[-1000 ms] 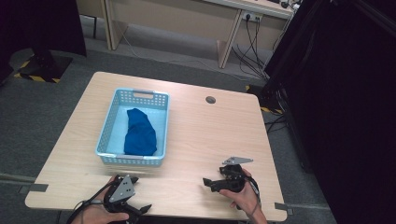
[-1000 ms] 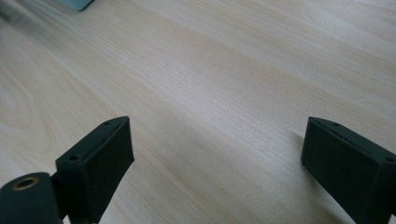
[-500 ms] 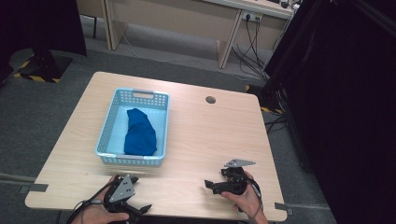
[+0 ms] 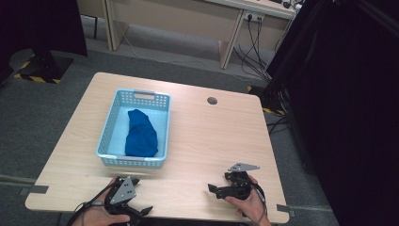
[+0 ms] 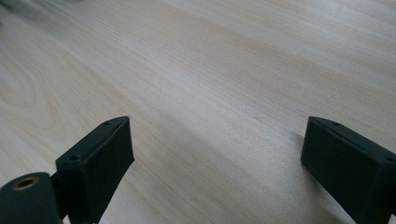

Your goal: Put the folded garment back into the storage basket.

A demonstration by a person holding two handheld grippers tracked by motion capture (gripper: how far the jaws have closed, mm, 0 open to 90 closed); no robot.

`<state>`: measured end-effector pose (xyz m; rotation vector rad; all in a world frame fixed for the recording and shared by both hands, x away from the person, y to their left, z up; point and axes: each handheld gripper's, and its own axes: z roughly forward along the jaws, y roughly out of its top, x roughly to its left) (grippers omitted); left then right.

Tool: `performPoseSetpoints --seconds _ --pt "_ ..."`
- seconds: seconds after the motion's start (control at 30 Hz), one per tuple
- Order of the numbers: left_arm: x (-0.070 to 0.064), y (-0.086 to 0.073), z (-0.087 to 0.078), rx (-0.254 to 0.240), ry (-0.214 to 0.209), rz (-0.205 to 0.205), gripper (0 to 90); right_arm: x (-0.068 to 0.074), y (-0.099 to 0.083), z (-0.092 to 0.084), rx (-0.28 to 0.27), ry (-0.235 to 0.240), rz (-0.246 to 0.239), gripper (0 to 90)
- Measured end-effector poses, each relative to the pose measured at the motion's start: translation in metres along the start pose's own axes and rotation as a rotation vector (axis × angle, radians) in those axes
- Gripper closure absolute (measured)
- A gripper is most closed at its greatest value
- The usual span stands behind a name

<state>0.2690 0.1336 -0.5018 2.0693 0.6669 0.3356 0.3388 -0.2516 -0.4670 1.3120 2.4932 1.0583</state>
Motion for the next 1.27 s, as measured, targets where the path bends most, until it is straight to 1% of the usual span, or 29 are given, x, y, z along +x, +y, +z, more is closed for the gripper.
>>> performPoseSetpoints --seconds 0.37,0.8,1.03,1.27 --pt "0.000 0.000 0.000 0.000 0.000 0.000 0.0 0.001 -0.004 -0.003 -0.002 -0.008 -0.006 9.8" --pt "0.000 0.000 0.000 0.000 0.000 -0.001 0.0 -0.001 -0.012 -0.010 -0.009 -0.020 0.004 9.7" --pt "0.000 0.000 0.000 0.000 0.000 0.000 0.0 -0.003 -0.013 -0.012 -0.009 -0.023 0.014 9.6" --pt "0.000 0.000 0.000 -0.001 -0.001 -0.002 0.0 -0.006 -0.012 -0.015 -0.022 -0.027 0.015 9.5"
